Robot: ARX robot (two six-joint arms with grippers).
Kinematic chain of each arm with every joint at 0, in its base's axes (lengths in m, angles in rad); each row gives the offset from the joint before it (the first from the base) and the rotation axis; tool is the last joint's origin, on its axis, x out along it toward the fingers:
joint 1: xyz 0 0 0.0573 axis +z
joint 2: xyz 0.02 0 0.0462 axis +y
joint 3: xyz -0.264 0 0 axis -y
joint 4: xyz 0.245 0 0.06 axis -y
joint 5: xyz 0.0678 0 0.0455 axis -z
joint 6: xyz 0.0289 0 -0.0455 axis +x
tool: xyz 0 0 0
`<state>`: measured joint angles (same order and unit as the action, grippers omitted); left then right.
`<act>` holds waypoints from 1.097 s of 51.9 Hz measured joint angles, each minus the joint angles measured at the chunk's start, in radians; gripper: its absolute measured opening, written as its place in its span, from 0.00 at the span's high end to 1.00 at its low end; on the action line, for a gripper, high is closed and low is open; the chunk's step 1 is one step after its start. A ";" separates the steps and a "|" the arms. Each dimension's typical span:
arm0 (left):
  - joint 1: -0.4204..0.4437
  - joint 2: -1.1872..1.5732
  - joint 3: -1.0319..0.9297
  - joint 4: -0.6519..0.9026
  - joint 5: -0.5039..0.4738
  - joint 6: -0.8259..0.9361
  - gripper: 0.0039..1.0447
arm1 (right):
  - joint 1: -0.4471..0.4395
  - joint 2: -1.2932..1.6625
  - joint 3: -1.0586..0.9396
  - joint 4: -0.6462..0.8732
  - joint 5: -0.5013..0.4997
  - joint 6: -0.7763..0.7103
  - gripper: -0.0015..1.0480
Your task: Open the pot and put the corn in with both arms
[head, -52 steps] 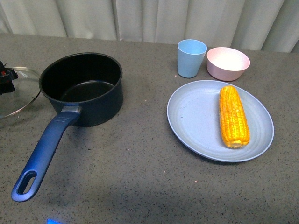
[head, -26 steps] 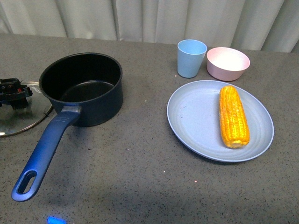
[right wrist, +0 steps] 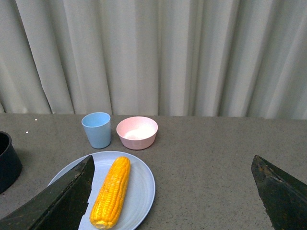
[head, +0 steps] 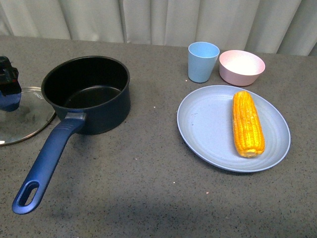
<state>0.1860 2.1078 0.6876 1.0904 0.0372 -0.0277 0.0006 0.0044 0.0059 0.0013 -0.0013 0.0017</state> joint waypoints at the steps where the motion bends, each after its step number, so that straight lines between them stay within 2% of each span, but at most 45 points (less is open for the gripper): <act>1: 0.000 -0.025 -0.016 -0.005 -0.001 -0.002 0.06 | 0.000 0.000 0.000 0.000 0.000 0.000 0.09; 12: 0.010 -0.349 -0.238 -0.074 -0.034 -0.025 0.06 | 0.000 0.000 0.000 0.000 0.000 0.000 0.09; 15: 0.021 -0.363 -0.309 0.052 0.056 -0.008 0.18 | 0.000 0.000 0.000 0.000 0.000 0.000 0.09; 17: 0.022 -0.367 -0.332 0.086 0.068 -0.003 0.21 | 0.000 0.000 0.000 0.000 0.000 0.000 0.09; 20: 0.011 -0.403 -0.402 0.183 0.124 0.005 0.33 | 0.000 0.000 0.000 0.000 0.000 0.000 0.09; 23: -0.014 -0.510 -0.489 0.266 0.126 0.010 0.47 | 0.000 0.000 0.000 0.000 -0.001 0.000 0.09; 28: -0.045 -0.657 -0.561 0.223 0.097 0.016 0.68 | 0.000 0.000 0.000 0.000 0.000 0.000 0.09; 38: -0.082 -0.822 -0.621 0.105 0.068 0.019 0.97 | 0.000 0.000 0.000 0.000 0.000 0.000 0.09; 46: -0.099 -0.959 -0.651 0.003 0.040 0.021 0.96 | 0.000 0.000 0.000 0.000 0.000 0.000 0.09; 49: -0.134 -1.012 -0.658 -0.043 -0.013 0.021 0.96 | 0.000 0.000 0.000 0.000 0.000 0.000 0.09; 54: -0.183 -1.197 -0.657 -0.238 -0.030 0.021 0.96 | 0.000 0.000 0.000 0.000 0.000 0.000 0.09; 57: -0.183 -1.272 -0.660 -0.294 -0.036 0.021 0.96 | 0.000 0.000 0.000 0.000 0.000 0.000 0.09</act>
<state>0.0025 0.8360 0.0280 0.7959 0.0013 -0.0067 0.0006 0.0044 0.0059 0.0013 -0.0013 0.0017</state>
